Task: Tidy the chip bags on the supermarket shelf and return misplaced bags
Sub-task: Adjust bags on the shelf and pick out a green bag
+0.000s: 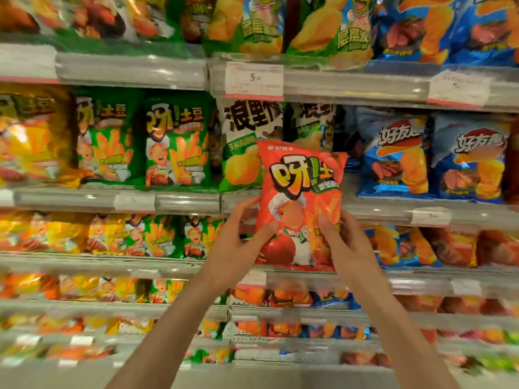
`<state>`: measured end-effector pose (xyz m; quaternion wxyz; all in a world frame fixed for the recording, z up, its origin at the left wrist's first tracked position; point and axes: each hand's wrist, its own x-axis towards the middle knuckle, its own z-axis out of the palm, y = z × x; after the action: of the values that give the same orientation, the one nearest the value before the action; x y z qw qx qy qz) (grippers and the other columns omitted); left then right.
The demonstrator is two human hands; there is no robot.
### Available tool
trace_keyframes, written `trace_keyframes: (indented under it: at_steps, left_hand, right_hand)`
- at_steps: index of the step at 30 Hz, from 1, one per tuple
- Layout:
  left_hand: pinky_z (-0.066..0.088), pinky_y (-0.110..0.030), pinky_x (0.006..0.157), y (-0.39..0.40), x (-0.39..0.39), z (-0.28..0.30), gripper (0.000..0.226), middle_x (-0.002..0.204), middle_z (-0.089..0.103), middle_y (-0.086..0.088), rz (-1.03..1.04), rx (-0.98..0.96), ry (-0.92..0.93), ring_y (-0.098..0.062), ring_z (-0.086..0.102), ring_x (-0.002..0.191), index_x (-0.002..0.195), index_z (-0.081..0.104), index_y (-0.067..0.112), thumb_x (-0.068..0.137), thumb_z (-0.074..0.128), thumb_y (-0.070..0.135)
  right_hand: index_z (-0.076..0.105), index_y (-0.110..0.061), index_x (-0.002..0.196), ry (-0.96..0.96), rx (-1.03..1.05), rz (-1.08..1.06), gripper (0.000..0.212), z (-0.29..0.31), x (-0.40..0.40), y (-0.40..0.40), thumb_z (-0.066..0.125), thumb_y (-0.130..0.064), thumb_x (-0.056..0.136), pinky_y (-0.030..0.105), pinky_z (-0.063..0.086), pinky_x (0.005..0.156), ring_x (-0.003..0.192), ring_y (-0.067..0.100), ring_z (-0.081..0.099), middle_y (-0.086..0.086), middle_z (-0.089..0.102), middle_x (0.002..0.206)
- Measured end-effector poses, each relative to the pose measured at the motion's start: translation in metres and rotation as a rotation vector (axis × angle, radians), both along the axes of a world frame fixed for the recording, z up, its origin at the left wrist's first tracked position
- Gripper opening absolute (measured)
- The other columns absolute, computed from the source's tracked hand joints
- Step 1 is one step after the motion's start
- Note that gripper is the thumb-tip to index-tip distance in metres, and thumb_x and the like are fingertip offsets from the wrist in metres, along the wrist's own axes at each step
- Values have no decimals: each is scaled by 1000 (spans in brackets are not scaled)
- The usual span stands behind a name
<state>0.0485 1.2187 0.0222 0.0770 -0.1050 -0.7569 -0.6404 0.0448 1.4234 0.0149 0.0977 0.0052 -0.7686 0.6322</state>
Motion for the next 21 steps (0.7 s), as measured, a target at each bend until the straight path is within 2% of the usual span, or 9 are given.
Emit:
trace_keyframes:
  at_steps: [2,3,7,10,11,13,14,17,21]
  left_hand:
    - [57,-23,78,-40,16,-4,57,125,61,18,14,-19,6,2,63,105,138,47,45,84,65,56]
    - [58,-25,79,-62,26,-6,57,125,60,19,23,-22,8,2,64,104,136,48,46,84,65,58]
    - [56,-19,73,-163,74,-15,55,123,61,20,73,-6,17,3,65,101,136,50,42,85,67,53]
    - [60,-26,76,-242,112,-23,50,124,60,20,133,17,-2,0,66,102,136,49,45,89,67,47]
    - [60,-27,76,-266,124,-25,49,124,60,19,161,27,-14,-1,67,102,135,49,45,90,67,46]
    - [58,-21,73,-312,145,-26,48,124,61,18,219,37,-16,3,67,99,134,50,43,89,67,44]
    - [56,-18,73,-334,153,-26,48,124,61,18,250,38,-14,5,66,99,133,50,43,88,68,44]
    - [55,-18,74,-393,166,-27,52,124,62,17,341,50,-19,1,66,101,131,50,45,82,68,49]
    - [53,-14,75,-460,165,-29,50,123,65,14,420,46,5,3,66,102,131,53,40,85,69,45]
  right_hand:
    - [58,-35,124,3,7,3,28,0,17,-36,57,-45,97,12,54,65,87,-8,70,-15,72,108]
    - [57,-35,123,9,18,19,27,1,26,-57,57,-45,98,12,54,66,86,-7,70,-15,72,108]
    - [50,-32,132,-28,35,92,42,-6,61,-156,58,-51,95,13,55,73,94,-8,69,-13,69,120]
    - [45,-32,144,-72,44,175,70,-15,83,-235,59,-69,87,30,52,102,124,-2,58,-15,58,140]
    - [43,-32,146,-94,52,200,70,-17,89,-261,57,-69,88,34,46,108,130,0,52,-18,53,144]
    - [48,-37,138,-114,33,271,55,-18,96,-310,56,-65,91,34,46,106,126,0,54,-17,55,142]
    - [49,-37,137,-115,48,297,58,-19,96,-334,57,-68,89,36,47,107,127,3,55,-14,56,143]
    - [44,-38,145,-94,85,357,90,-21,91,-399,57,-89,72,47,44,113,138,11,50,-11,53,149]
    - [48,-36,143,-65,36,415,95,-21,75,-474,62,-90,67,49,45,112,137,15,52,-9,59,144]
